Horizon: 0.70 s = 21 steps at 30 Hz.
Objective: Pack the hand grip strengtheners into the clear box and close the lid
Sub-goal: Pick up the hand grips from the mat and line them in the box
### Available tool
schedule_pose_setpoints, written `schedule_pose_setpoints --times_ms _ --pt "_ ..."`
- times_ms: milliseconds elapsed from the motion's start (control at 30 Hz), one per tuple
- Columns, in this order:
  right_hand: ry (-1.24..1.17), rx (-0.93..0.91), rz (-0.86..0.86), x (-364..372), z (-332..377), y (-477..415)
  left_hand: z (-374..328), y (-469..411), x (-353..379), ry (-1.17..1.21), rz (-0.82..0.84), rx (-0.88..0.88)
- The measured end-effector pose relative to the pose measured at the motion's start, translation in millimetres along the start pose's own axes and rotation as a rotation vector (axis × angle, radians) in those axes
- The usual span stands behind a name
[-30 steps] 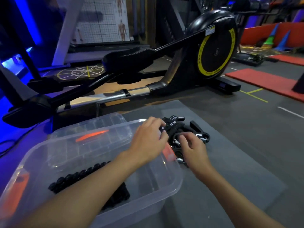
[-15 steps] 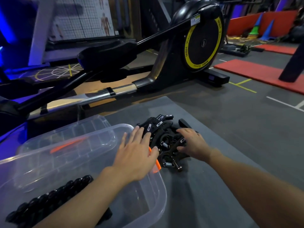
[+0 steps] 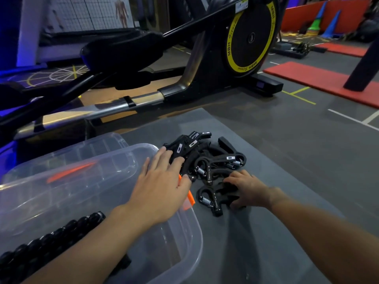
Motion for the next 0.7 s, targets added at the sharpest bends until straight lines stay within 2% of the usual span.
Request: schedule_pose_setpoints --times_ms 267,433,567,700 --pt "-0.140 0.036 -0.082 -1 7 5 1 -1 0 0.013 0.023 0.007" --pt "-0.355 0.121 -0.160 -25 8 26 2 1 -1 0.015 0.040 0.003" --pt "-0.558 0.214 -0.309 -74 17 57 -4 14 -10 0.267 -0.139 0.019" --pt "-0.842 0.149 -0.406 -127 58 89 -21 32 -31 0.580 -0.366 0.117"
Point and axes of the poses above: each hand's wrist, its own y-axis away from the middle knuckle, its own x-axis out of the palm, z = x × y, the point moved 3 cm from there along -y, towards the middle knuckle, and after that the axes turned 3 degrees about y, right-handed, at the moved point
